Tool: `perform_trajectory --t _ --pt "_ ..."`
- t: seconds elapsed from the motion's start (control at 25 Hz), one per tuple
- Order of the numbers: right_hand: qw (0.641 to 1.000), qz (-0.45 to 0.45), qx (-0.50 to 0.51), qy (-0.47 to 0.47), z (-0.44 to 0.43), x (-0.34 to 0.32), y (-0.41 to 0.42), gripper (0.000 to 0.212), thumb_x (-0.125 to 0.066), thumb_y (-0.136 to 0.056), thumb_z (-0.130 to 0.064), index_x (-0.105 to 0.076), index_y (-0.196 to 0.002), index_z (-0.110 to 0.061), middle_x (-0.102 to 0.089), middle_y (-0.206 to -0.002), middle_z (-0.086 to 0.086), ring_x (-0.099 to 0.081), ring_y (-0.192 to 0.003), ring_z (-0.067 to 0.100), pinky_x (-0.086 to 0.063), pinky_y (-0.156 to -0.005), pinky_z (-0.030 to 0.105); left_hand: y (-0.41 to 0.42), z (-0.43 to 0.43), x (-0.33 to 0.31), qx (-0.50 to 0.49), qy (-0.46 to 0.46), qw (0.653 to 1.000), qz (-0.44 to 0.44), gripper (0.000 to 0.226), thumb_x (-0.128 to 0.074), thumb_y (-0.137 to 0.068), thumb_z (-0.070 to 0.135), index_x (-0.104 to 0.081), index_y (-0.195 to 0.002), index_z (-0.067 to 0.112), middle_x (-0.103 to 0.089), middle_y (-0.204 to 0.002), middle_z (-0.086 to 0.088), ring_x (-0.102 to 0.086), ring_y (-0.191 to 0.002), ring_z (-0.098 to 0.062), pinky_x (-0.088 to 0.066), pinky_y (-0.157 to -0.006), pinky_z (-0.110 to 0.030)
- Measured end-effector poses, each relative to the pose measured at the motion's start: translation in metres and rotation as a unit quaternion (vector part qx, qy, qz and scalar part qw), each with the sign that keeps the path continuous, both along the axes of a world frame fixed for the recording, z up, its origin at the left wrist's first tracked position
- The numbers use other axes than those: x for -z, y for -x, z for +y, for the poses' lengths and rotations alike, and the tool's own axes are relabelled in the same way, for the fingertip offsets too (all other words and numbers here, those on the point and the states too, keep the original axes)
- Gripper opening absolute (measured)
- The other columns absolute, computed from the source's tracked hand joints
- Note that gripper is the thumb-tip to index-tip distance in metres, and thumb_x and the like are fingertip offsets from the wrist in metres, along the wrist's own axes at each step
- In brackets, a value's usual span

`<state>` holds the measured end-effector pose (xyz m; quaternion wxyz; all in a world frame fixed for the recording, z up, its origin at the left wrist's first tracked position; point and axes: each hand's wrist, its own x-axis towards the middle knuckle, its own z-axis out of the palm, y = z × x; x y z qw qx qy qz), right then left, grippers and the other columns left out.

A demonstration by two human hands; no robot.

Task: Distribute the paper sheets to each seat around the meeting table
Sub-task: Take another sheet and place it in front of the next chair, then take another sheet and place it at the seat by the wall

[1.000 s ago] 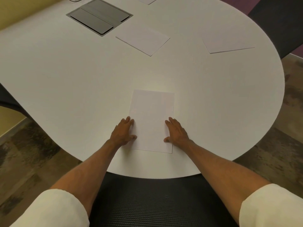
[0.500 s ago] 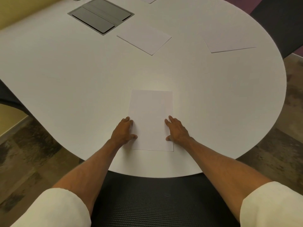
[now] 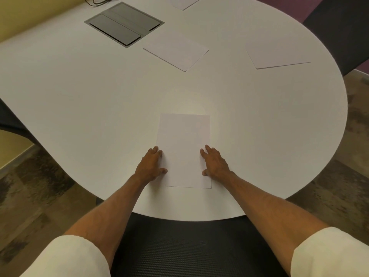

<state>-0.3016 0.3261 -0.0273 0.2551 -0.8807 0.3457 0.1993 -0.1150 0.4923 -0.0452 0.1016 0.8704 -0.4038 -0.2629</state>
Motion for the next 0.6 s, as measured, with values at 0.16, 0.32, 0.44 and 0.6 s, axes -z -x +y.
perform_trajectory --t 0.16,0.32,0.44,0.6 --pt "1.000 0.001 -0.002 -0.002 0.000 -0.001 -0.001 0.090 -0.067 -0.087 -0.015 -0.006 -0.153 -0.018 0.006 -0.163 0.001 0.004 -0.150 0.023 -0.015 -0.119 0.039 0.000 0.000 -0.003 0.037 -0.026 0.999 -0.027 0.075 -0.069 -0.080 0.037 -0.035 -0.140 0.008 -0.023 -0.155 -0.006 -0.024 -0.141 -0.022 -0.033 -0.110 -0.043" --pt "1.000 -0.003 0.000 -0.011 0.000 -0.004 0.000 0.090 -0.066 -0.087 -0.013 -0.006 -0.153 -0.019 0.007 -0.162 0.001 0.005 -0.150 0.023 -0.014 -0.119 0.039 -0.001 -0.001 -0.006 0.028 -0.027 0.999 -0.020 0.074 -0.068 -0.081 0.038 -0.035 -0.141 0.009 -0.023 -0.155 -0.005 -0.025 -0.141 -0.021 -0.034 -0.110 -0.040" --pt "0.999 -0.023 0.013 -0.032 -0.001 -0.009 0.002 0.091 -0.068 -0.086 -0.013 -0.008 -0.153 -0.024 0.005 -0.163 0.000 0.004 -0.150 0.021 -0.017 -0.119 0.040 -0.002 0.000 -0.009 0.026 -0.035 0.999 -0.005 0.081 -0.065 -0.084 0.038 -0.023 -0.149 0.014 -0.010 -0.161 -0.004 -0.015 -0.147 -0.018 -0.027 -0.115 -0.036" --pt "0.999 -0.041 0.017 -0.028 -0.002 -0.022 0.001 0.088 -0.069 -0.085 -0.026 -0.012 -0.153 -0.026 0.001 -0.163 0.001 0.001 -0.150 0.022 -0.021 -0.119 0.045 -0.002 0.001 -0.028 0.021 -0.031 0.999 -0.008 0.086 -0.063 -0.086 0.041 -0.012 -0.152 0.021 -0.003 -0.162 -0.002 -0.009 -0.149 -0.018 -0.026 -0.116 -0.038"
